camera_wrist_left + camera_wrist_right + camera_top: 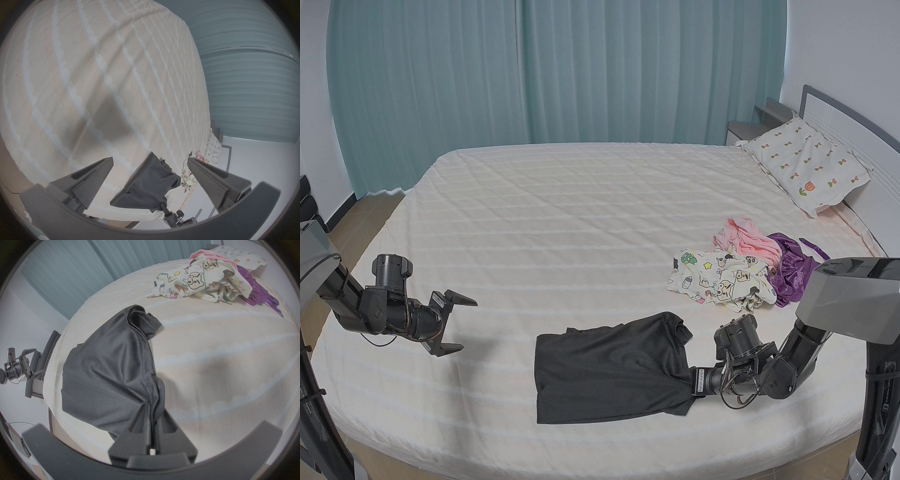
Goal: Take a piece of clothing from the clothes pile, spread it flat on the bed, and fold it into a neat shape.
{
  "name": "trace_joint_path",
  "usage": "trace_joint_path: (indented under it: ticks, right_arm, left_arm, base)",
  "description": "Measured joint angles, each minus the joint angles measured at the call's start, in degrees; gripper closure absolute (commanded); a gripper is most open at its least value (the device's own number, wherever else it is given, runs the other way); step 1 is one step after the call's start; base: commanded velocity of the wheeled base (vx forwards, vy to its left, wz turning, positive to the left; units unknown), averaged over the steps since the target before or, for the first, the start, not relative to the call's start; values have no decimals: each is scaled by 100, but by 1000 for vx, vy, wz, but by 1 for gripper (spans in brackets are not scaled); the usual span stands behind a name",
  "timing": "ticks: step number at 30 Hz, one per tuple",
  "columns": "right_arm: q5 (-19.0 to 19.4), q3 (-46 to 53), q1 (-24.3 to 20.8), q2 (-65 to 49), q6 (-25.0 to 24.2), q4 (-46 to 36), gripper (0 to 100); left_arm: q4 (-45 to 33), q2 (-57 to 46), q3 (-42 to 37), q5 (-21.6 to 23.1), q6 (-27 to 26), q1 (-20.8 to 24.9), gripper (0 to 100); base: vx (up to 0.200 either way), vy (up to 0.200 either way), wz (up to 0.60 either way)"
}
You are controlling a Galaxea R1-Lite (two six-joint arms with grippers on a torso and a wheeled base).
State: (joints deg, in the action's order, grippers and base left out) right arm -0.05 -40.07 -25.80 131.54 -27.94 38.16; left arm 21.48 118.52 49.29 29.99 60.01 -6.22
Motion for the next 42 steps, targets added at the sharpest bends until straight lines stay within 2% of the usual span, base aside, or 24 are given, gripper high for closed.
trace_joint_path:
  ticks: [9,10,15,23,31,39,40,42]
  right_arm:
    - [2,400,-13,-202,5,10,100]
    - [0,418,-17,-213,9,0,0]
    - [-35,521,-38,-276,191,10,0]
    - [27,232,179,-585,150,22,0]
    - [-35,-797,364,-389,5,-80,0]
    - [-96,-2367,311,438,-418,-716,0]
    - [-96,-2526,311,523,-455,-817,100]
    - [-85,-2864,311,708,-528,-1054,100]
  left_arm:
    - [0,4,0,-2,0,2,0]
    - [0,4,0,-2,0,5,0]
    - [2,4,0,0,0,11,0]
    - [2,4,0,-2,0,10,0]
    - [5,6,2,-2,0,10,0]
    - [5,6,2,-2,-2,10,0]
    - [5,6,2,-2,-5,10,0]
    - [5,6,2,-2,-5,10,0]
  base:
    - [0,0,0]
    - [0,0,0]
    - [0,0,0]
    - [0,0,0]
    - [0,0,0]
    - [0,0,0]
    - [0,0,0]
    - [0,0,0]
